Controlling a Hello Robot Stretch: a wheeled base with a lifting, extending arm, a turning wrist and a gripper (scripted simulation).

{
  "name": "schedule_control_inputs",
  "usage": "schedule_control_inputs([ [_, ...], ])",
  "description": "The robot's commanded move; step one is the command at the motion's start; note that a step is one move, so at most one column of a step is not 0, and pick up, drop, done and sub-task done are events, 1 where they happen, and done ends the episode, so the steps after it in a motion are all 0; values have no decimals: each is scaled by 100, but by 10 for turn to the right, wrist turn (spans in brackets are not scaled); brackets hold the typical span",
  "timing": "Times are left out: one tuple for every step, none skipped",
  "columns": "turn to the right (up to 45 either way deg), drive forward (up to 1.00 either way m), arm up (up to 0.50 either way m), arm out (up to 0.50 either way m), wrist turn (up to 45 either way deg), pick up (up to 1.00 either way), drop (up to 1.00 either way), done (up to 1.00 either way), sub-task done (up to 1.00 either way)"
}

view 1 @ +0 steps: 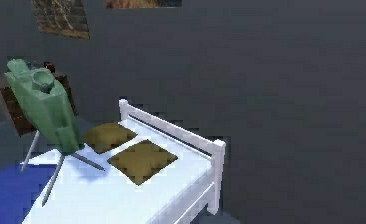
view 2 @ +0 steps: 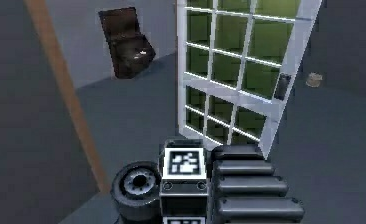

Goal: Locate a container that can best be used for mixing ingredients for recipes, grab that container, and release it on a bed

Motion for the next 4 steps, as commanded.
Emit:
schedule_control_inputs([
  [0,15,0,0,0,0,0,0,0],
  [450,0,0,0,0,0,0,0,0],
  [450,0,0,0,0,0,0,0,0],
  [450,0,0,0,0,0,0,0,0],
])
